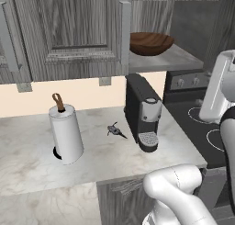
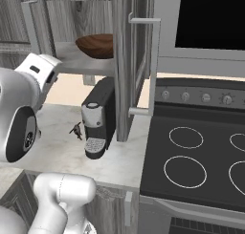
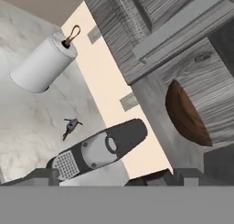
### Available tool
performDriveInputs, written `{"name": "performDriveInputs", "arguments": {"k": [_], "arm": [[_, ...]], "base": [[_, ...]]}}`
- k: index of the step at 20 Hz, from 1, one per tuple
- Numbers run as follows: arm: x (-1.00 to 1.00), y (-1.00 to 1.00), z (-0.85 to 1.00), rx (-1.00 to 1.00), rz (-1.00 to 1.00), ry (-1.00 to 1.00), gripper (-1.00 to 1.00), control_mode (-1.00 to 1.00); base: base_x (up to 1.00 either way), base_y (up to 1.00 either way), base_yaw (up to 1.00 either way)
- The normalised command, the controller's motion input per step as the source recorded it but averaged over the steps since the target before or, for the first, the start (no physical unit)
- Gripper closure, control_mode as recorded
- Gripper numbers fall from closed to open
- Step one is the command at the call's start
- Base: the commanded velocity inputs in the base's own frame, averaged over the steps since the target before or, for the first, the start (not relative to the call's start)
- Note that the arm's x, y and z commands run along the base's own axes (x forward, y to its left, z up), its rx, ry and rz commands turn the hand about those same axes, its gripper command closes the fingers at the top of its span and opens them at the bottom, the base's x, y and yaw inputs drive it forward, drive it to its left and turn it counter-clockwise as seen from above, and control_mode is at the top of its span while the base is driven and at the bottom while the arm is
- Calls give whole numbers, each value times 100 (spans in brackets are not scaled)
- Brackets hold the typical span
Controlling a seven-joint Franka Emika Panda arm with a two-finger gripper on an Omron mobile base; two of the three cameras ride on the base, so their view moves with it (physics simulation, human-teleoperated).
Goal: Retrieve the bowl from the cabinet, then place the raw meat into the bowl to avoid contamination.
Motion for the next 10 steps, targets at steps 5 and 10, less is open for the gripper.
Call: {"name": "performDriveInputs", "arguments": {"k": [5,10], "arm": [[0,21,3,5,4,-10,-100,-100],[0,23,5,3,1,-9,-100,-100]], "base": [[0,0,0],[0,0,0]]}}
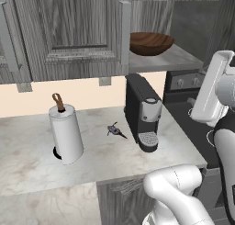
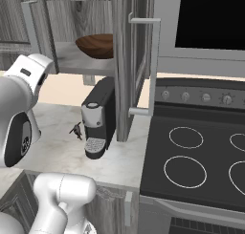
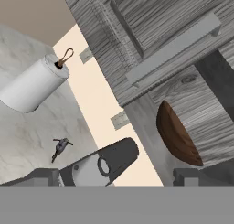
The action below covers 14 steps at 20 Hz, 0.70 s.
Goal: Retrieve the bowl from the cabinet, then place the raw meat into the bowl to avoid contamination.
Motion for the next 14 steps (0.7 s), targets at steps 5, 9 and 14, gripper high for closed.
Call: {"name": "performDriveInputs", "arguments": {"k": [5,9,14], "arm": [[2,16,5,0,0,-4,-100,-100],[2,6,16,0,0,0,-100,-100],[4,0,25,0,0,1,-100,-100]], "base": [[0,0,0],[0,0,0],[0,0,0]]}}
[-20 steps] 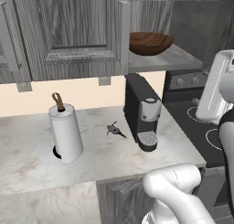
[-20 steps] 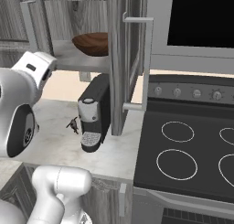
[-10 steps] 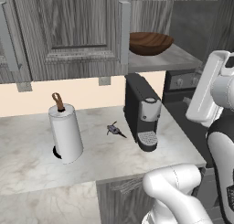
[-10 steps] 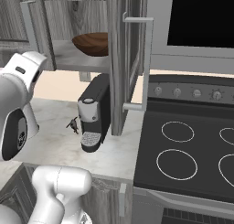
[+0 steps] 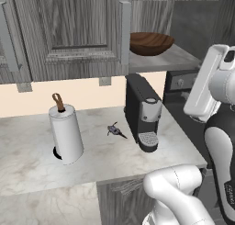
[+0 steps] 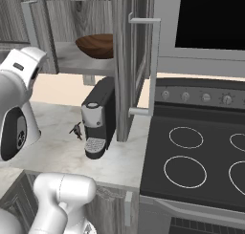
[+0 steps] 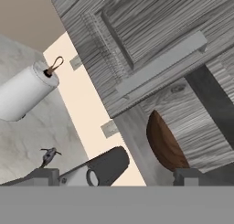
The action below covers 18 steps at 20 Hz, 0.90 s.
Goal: Retrieve the bowl from the cabinet, then place the raw meat into the bowl to avoid contamination.
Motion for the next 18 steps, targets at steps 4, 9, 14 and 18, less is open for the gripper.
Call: {"name": "performDriveInputs", "arguments": {"k": [4,9,14,18], "arm": [[11,3,24,1,0,7,-100,-100],[18,11,10,2,0,6,-100,-100],[26,11,3,4,0,2,-100,-100],[34,0,0,7,0,0,-100,-100]], "base": [[0,0,0],[0,0,0],[0,0,0],[0,0,0]]}}
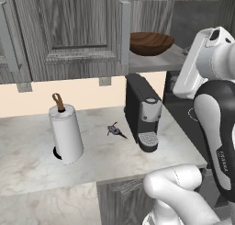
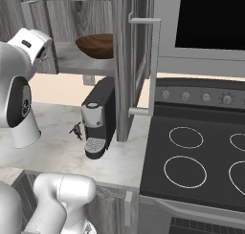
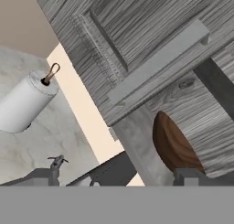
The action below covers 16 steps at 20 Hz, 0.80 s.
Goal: Retrieve the bowl from the cabinet, then place the raw meat into the bowl to avoid contamination.
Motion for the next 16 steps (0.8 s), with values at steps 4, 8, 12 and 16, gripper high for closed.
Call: {"name": "performDriveInputs", "arguments": {"k": [4,8,12,16], "arm": [[26,-1,0,8,0,0,-100,-100],[16,0,0,6,-1,0,-100,-100],[13,0,0,4,-2,-1,-100,-100],[5,0,4,1,-3,0,-100,-100]], "base": [[0,0,0],[0,0,0],[0,0,0],[0,0,0]]}}
